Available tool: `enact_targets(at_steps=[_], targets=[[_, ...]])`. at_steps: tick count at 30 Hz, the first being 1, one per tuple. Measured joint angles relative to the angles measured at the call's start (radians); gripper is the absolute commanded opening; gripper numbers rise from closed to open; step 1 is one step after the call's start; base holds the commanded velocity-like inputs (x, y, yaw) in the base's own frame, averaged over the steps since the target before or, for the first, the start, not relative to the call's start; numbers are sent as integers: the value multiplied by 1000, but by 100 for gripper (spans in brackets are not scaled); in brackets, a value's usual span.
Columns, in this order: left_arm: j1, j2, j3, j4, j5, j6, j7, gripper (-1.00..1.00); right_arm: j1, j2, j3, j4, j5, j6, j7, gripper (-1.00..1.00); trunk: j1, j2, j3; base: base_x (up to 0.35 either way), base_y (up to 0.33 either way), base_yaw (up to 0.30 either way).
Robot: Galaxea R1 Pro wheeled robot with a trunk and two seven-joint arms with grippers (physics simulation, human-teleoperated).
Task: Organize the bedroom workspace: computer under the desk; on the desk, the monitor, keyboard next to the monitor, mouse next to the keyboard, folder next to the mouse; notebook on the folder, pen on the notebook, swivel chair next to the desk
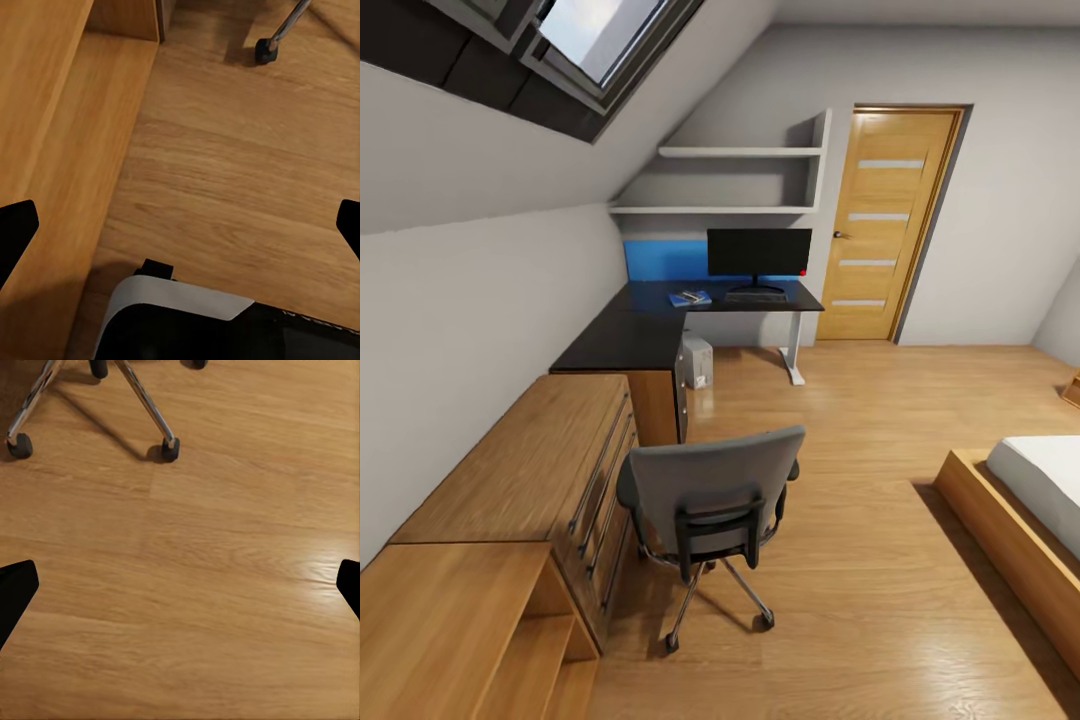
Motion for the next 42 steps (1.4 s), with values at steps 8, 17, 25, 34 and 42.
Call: enact_targets(at_steps=[8, 17, 25, 34, 42], targets=[[0, 0, 0, 0, 0, 0, 0, 100, 0, 2, -2, -1, -2, 0, -1, 100, 31, -56, -25, 0, 0, 0], [0, 0, 0, 0, 1, 0, 0, 100, 0, 2, -3, -1, -2, 0, -1, 100, 65, -119, -53, 0, 0, 0], [0, 0, 0, 1, 1, 0, 0, 100, 0, 2, -2, 1, 1, 2, 2, 100, 96, -175, -78, 0, 0, 0], [0, 0, 0, 0, 1, 1, 0, 100, 0, 3, -2, 1, 2, 1, 1, 100, 130, -238, -107, 0, 0, 53], [0, 0, 0, 0, 1, 1, 0, 100, 0, 3, -2, 1, 2, 1, 0, 100, 161, -294, -132, 0, 0, 135]])
